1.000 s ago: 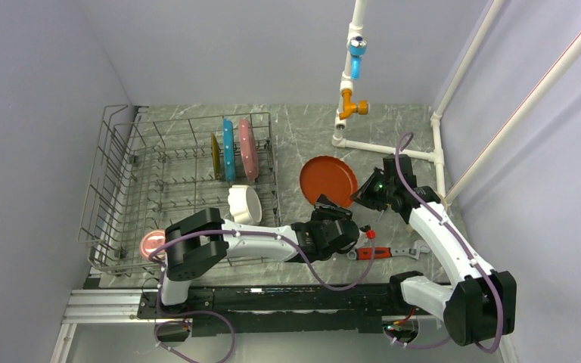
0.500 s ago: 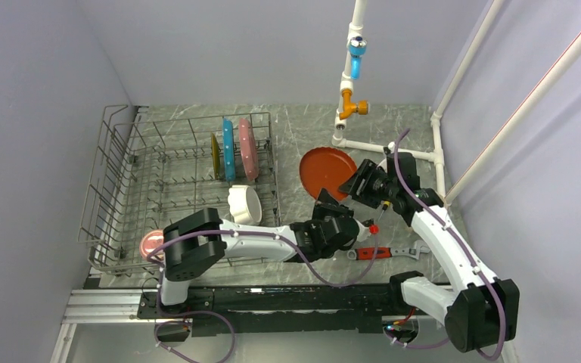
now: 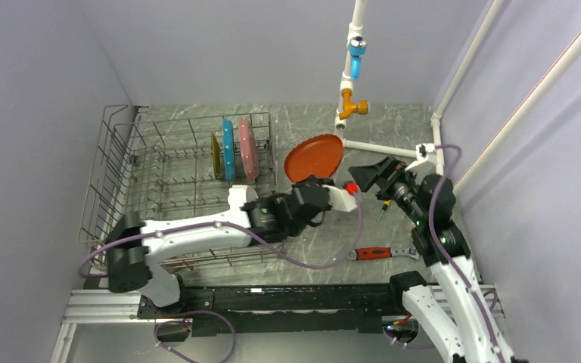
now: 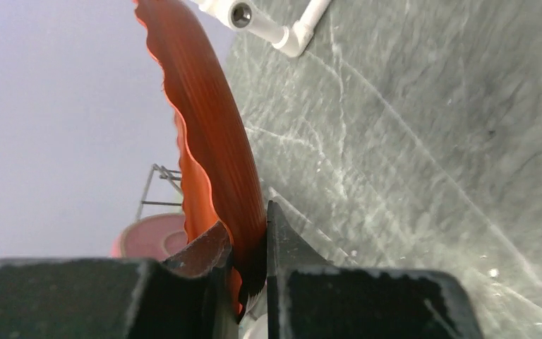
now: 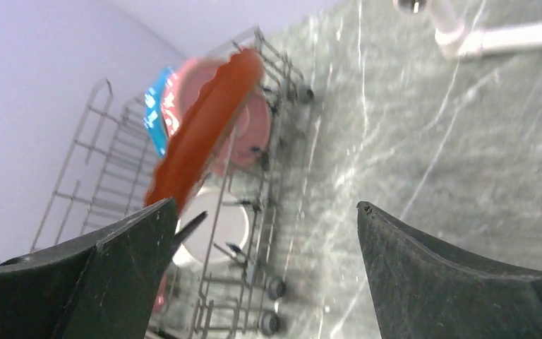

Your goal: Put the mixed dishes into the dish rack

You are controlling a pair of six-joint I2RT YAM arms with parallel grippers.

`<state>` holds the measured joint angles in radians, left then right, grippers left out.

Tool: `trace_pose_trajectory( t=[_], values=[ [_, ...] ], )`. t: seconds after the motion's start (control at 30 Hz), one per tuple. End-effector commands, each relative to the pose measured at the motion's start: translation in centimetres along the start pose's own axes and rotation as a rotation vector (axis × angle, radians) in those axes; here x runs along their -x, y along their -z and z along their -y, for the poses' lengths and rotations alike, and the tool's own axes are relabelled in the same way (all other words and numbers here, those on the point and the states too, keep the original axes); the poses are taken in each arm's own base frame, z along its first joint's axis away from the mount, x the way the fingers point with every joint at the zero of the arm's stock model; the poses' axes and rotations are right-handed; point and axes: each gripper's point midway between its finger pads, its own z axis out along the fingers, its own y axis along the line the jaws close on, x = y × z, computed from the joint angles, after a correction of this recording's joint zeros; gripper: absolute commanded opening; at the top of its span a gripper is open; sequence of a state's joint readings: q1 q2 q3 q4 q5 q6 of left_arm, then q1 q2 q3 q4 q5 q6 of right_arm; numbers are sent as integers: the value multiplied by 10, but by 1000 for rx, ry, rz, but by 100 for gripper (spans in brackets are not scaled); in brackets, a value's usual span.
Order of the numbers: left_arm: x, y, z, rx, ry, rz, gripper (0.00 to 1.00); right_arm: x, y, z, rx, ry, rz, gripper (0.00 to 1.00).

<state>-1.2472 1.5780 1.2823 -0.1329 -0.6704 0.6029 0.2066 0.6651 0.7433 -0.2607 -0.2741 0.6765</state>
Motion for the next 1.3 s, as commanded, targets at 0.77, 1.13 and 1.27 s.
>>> trace_pose_trajectory(
  t=[0.77, 1.13, 1.27],
  values=[
    [-211, 120, -244, 71, 1435, 91, 0, -13, -18, -11, 119, 44, -76, 100],
    [-274, 101, -200, 92, 1401, -128, 0, -21, -38, -6, 134, 10, -121, 100],
    [-279, 99, -196, 101, 1396, -137, 0, -26, -47, -5, 146, -24, -151, 100]
  ],
)
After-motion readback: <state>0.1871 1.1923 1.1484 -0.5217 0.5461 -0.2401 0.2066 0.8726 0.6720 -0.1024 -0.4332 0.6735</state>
